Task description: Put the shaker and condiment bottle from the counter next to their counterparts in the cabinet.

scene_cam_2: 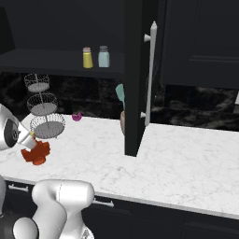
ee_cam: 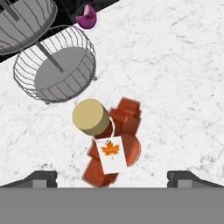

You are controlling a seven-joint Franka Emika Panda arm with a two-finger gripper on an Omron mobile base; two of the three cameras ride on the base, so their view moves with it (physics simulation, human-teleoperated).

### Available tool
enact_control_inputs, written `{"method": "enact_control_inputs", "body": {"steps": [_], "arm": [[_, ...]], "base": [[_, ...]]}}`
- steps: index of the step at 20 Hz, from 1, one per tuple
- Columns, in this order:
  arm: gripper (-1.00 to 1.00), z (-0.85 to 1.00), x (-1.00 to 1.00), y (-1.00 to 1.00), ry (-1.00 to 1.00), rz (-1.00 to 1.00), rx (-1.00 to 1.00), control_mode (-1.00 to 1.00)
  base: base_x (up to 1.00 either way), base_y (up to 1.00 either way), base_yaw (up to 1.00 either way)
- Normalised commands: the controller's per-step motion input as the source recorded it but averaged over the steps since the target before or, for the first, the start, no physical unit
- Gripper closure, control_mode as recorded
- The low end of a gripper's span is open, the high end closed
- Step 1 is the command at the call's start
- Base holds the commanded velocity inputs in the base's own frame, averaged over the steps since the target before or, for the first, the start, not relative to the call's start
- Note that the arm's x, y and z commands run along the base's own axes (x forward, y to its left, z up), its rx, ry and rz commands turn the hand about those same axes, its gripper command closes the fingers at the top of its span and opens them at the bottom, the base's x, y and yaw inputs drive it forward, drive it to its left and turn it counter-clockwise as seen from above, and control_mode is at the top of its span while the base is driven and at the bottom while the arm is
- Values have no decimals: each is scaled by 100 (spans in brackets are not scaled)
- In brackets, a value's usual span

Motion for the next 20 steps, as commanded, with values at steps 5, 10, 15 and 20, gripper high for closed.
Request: {"method": "enact_control_inputs", "body": {"steps": [5,10,15,20], "arm": [[-100,-14,11,0,0,0,0,-100],[-100,-17,14,0,0,0,0,-100],[-100,-19,13,0,0,0,0,-100],[-100,-19,14,0,1,0,0,-100]], "base": [[0,0,0],[0,0,0],[0,0,0],[0,0,0]]}}
